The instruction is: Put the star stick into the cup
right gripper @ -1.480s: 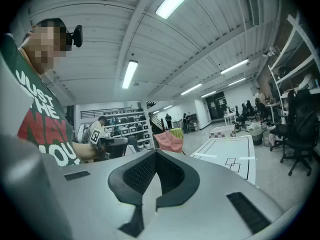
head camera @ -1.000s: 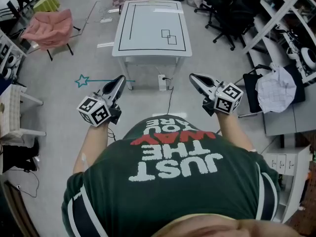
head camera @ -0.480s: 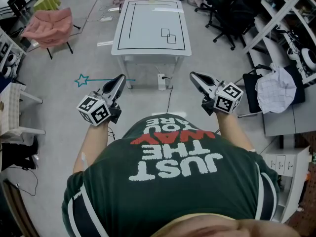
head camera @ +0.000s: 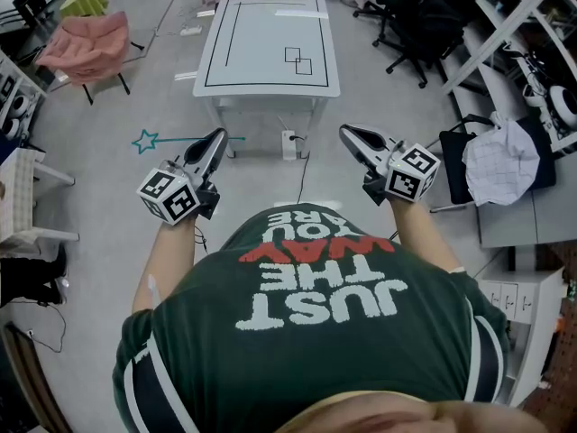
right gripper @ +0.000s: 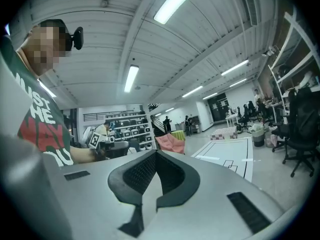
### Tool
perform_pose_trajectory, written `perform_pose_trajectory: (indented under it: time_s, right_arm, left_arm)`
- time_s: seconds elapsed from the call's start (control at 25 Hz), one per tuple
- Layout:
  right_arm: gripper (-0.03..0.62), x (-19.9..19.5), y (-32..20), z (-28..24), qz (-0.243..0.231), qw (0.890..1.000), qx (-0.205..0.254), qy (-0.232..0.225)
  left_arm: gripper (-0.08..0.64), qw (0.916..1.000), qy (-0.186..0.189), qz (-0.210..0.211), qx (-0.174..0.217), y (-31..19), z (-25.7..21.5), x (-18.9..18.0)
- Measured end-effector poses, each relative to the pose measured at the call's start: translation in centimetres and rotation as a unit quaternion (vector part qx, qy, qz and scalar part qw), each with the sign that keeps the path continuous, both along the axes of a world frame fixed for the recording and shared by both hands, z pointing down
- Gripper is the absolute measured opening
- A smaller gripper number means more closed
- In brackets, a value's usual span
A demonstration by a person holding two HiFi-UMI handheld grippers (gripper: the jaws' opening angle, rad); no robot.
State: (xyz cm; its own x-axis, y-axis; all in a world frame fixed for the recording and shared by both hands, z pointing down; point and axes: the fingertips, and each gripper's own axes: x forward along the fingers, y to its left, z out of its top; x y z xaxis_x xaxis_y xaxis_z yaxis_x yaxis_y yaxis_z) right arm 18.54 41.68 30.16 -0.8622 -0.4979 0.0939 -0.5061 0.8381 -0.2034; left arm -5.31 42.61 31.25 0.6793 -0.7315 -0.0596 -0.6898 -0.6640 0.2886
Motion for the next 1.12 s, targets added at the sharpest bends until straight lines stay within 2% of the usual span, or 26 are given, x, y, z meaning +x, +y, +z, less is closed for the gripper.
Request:
perform_pose_trajectory:
  time_s: [0.36,0.64,0.88,1.12]
  right_arm:
    - [0.034,4.2,0.4,-0.2,-0.026,1.000,0.002,-0.004]
    - [0.034,6.8,-0.1,0.8,-0.029,0.999,-0.007,-0.018]
    - [0.034,6.3,-2.0,2.3,-0.020,1.000,-0.019,-0.013]
    - [0.034,3.1,-7.7,2.9,-0.004,1.000,-0.026,-0.006]
  left_arm:
    - [0.018,0.9999,0.001,-0.016,0.001,0.4,0.2,5.4]
    - [0.018,0.9999,-0.007,-0.011,-0.004,0.2,0.8,8.5]
    - [0.018,0.9999,-0.004,-0.009,-0.010,-1.7,2.1,7.7]
    - [0.018,0.9997,0.012,0.006,-0.021,-8.1,3.8,4.3]
